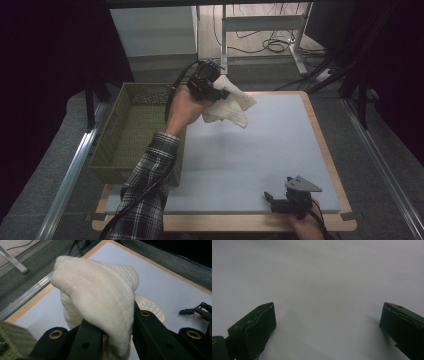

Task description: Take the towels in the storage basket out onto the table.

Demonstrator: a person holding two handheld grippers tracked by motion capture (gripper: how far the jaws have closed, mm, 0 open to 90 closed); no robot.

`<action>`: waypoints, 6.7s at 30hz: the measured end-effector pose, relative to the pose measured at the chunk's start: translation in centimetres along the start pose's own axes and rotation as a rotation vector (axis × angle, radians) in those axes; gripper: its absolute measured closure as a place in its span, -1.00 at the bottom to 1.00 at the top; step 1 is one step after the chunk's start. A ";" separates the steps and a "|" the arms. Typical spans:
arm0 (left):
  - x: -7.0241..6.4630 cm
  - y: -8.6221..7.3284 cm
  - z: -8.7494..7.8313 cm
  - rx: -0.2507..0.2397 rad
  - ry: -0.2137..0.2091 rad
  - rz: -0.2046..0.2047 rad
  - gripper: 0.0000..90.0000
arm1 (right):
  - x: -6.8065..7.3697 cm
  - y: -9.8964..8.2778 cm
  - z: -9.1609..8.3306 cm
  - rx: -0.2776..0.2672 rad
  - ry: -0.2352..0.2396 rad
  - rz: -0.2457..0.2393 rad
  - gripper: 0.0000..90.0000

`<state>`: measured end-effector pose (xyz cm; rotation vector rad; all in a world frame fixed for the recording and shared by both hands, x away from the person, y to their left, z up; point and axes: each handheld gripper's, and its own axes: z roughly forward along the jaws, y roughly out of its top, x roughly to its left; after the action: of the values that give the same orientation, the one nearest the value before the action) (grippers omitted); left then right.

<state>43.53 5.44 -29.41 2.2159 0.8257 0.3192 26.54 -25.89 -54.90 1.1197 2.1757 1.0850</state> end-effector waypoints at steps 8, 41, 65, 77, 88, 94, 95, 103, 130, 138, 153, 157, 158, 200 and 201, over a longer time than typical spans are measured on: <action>-2.0 0.1 4.2 0.027 -0.034 0.012 0.80 | 0.0 0.0 0.0 0.001 -0.001 -0.001 -0.98; -5.0 -7.0 14.9 0.166 -0.094 -0.006 0.68 | 0.0 0.0 0.0 -0.001 -0.001 0.000 -0.98; -5.8 -11.0 16.3 0.165 -0.050 -0.027 -0.36 | 0.0 0.0 0.0 -0.001 -0.001 0.000 -0.98; -5.7 -12.8 13.0 0.063 -0.035 -0.094 -0.57 | 0.0 0.0 0.0 -0.002 0.002 -0.002 -0.98; -6.7 -16.4 11.9 0.043 0.017 -0.095 -0.67 | 0.0 -0.1 -0.1 -0.001 0.005 -0.008 -0.99; -7.5 -18.0 12.4 0.045 0.051 -0.080 -0.58 | 0.1 -0.1 -0.1 0.000 0.002 -0.008 -0.98; -7.6 -18.3 12.6 0.047 0.058 -0.077 -0.54 | 0.1 -0.1 -0.1 0.000 0.001 -0.008 -0.98; -7.4 -20.4 13.0 0.029 0.111 -0.109 -0.32 | 0.4 0.7 -0.7 0.031 0.011 -0.003 -0.68; -6.0 -21.2 13.9 -0.052 0.112 -0.151 0.55 | -1.6 7.9 7.2 0.136 0.138 -0.009 0.89; -5.9 -21.1 13.8 -0.051 0.105 -0.109 0.90 | -2.5 8.6 3.8 0.092 0.104 -0.016 0.95; -8.3 -20.8 10.7 -0.090 0.048 -0.073 0.50 | -9.1 4.8 -4.0 0.082 -0.024 0.089 0.95; -7.9 -20.7 10.5 -0.095 0.054 -0.087 0.36 | -10.1 2.9 -4.7 0.120 -0.053 0.114 0.94; -7.8 -20.7 10.4 -0.095 0.055 -0.088 0.36 | -10.3 2.5 -4.9 0.121 -0.061 0.123 0.94; -10.4 -24.0 8.4 0.014 -0.059 -0.072 0.91 | -5.5 2.7 -2.3 0.099 0.139 0.052 0.84; -10.6 -24.5 8.2 0.019 -0.061 -0.071 0.91 | -5.1 2.6 -2.4 0.101 0.144 0.045 0.84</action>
<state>27.78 6.79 -52.42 2.1973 0.8747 0.2091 28.97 -30.26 -51.18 1.1725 2.3505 1.1176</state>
